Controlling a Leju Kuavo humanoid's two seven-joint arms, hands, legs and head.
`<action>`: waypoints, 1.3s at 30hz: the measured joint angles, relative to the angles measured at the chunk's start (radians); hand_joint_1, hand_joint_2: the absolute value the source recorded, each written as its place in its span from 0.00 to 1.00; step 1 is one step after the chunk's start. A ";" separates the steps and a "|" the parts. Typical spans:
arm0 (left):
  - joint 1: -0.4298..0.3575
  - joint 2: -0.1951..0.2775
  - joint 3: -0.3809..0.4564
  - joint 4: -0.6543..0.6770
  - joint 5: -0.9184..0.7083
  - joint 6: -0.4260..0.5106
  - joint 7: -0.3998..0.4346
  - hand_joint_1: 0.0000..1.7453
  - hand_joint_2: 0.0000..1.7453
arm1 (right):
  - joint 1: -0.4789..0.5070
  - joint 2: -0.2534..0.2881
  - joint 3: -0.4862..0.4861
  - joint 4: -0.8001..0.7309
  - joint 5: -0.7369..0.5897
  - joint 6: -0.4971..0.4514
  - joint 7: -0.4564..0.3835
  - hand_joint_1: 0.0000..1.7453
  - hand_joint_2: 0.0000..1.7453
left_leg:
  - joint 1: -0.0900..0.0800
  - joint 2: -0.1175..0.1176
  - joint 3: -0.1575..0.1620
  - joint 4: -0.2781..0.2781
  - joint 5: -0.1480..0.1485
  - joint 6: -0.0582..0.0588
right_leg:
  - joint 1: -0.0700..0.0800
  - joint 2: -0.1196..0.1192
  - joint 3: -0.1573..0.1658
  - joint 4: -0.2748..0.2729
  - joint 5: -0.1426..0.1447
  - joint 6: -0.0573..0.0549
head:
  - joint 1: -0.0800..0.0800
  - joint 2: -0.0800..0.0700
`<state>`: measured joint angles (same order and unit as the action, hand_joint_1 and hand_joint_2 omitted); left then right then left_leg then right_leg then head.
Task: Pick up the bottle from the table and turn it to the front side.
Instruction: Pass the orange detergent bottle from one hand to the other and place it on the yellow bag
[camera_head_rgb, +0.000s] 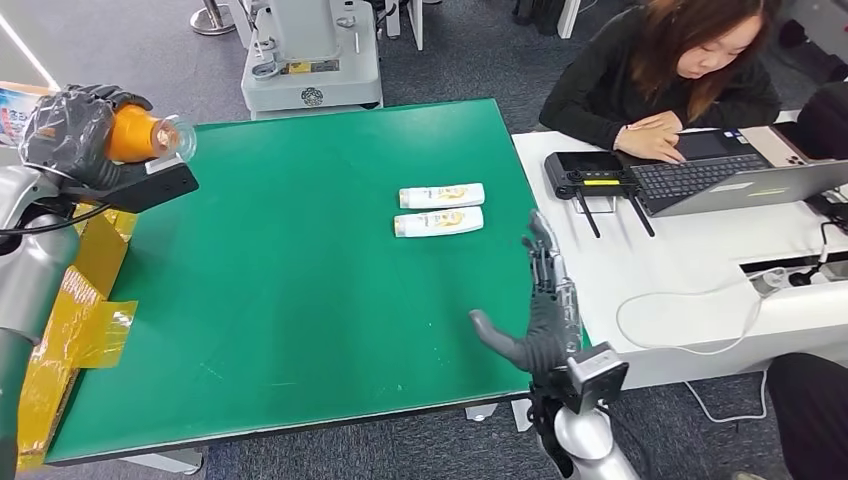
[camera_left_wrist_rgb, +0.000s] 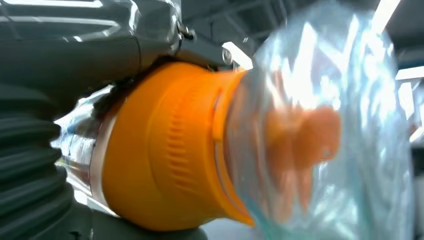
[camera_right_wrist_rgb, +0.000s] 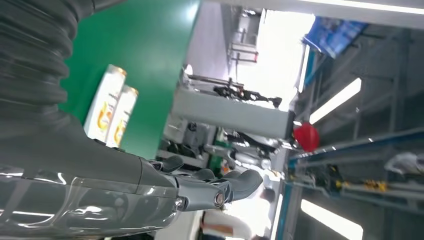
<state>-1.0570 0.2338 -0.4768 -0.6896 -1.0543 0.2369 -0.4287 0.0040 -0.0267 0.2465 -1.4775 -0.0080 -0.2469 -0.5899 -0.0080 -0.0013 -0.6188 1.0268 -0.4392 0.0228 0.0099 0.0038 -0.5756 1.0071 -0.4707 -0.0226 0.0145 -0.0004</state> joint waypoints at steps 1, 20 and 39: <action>-0.002 0.012 -0.001 0.016 -0.018 -0.002 0.009 1.00 1.00 | 0.008 0.000 -0.014 -0.015 -0.004 0.000 -0.006 0.00 1.00 | 0.000 0.001 0.000 0.000 0.000 0.000 | 0.000 0.001 0.000 0.000 0.000 0.000 | 0.000 0.000; -0.086 0.244 -0.056 0.238 -0.217 -0.147 0.196 1.00 1.00 | 0.122 0.022 -0.129 -0.150 0.035 0.008 -0.030 0.00 1.00 | 0.000 0.001 -0.001 -0.001 0.000 -0.001 | 0.000 0.001 -0.002 0.001 -0.001 -0.002 | 0.000 0.000; 0.116 0.249 -0.059 0.321 -0.173 -0.233 0.148 1.00 1.00 | 0.210 0.064 -0.189 -0.228 0.092 0.053 0.002 0.00 1.00 | 0.000 0.002 -0.002 -0.001 -0.001 -0.002 | 0.000 0.002 -0.003 0.001 -0.002 -0.003 | 0.000 0.000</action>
<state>-0.9406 0.4825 -0.5360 -0.3689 -1.2272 0.0044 -0.2810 0.2140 0.0374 0.0570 -1.7058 0.0835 -0.1938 -0.5881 -0.0075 0.0004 -0.6204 1.0260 -0.4399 0.0210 0.0101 0.0059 -0.5787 1.0081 -0.4727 -0.0257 0.0147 -0.0004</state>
